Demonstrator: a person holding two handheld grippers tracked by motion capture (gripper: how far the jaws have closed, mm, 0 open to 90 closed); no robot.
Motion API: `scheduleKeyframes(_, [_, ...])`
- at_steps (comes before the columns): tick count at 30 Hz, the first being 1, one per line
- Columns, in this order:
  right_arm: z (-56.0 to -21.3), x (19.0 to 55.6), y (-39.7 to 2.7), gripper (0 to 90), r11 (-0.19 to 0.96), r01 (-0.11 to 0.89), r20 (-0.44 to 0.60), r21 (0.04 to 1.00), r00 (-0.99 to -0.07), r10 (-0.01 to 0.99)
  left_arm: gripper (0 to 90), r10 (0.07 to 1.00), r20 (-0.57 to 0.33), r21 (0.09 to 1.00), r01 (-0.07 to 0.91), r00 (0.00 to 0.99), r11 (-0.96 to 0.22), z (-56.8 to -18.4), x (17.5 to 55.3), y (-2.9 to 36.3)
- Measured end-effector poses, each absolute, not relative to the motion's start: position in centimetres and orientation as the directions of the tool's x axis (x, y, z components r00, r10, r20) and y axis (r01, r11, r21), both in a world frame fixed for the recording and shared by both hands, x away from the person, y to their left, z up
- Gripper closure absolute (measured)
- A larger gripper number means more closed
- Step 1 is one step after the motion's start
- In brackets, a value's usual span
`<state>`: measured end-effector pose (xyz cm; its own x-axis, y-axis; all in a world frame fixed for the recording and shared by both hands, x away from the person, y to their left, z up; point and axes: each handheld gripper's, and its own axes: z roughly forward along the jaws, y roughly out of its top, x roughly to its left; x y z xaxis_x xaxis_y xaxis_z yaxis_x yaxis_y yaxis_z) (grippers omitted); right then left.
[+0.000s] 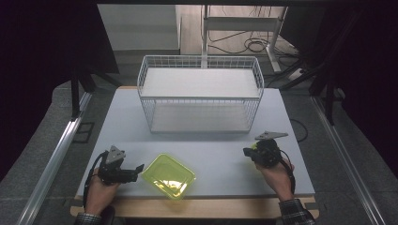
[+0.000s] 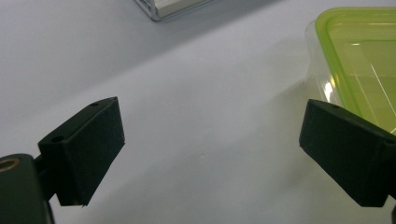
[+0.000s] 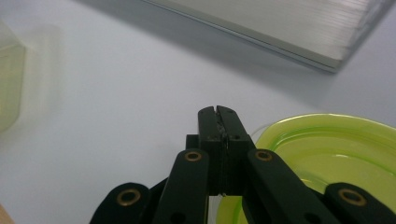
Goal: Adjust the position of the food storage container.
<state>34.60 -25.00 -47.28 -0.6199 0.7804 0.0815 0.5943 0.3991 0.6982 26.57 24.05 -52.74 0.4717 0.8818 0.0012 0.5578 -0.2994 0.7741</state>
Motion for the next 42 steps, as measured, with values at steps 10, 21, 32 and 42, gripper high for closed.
scheduleKeyframes(10, [-47.3, 34.4, -27.4, 88.7, 0.356, 0.617, 0.082, 0.702, -0.566, 0.820, 6.5, 0.883, 0.011, 0.763, 0.567, 0.469, -0.311, -52.7, 26.6, 23.9])
scheduleKeyframes(21, [-47.4, 32.8, -25.2, 88.6, 0.383, 0.588, 0.116, 0.712, -0.637, 0.762, 39.6, 0.859, -0.006, 0.719, 0.599, 0.512, -0.352, -52.3, 26.3, 23.4])
scheduleKeyframes(32, [-49.0, 30.2, -19.9, 88.8, 0.452, 0.571, 0.197, 0.685, -0.744, 0.639, 85.2, 0.804, -0.079, 0.679, 0.622, 0.590, -0.390, -52.3, 26.3, 22.6])
scheduleKeyframes(42, [-50.6, 28.4, -15.1, 88.7, 0.526, 0.566, 0.285, 0.635, -0.804, 0.521, 90.0, 0.786, -0.097, 0.674, 0.622, 0.610, -0.399, -52.2, 26.2, 21.7])
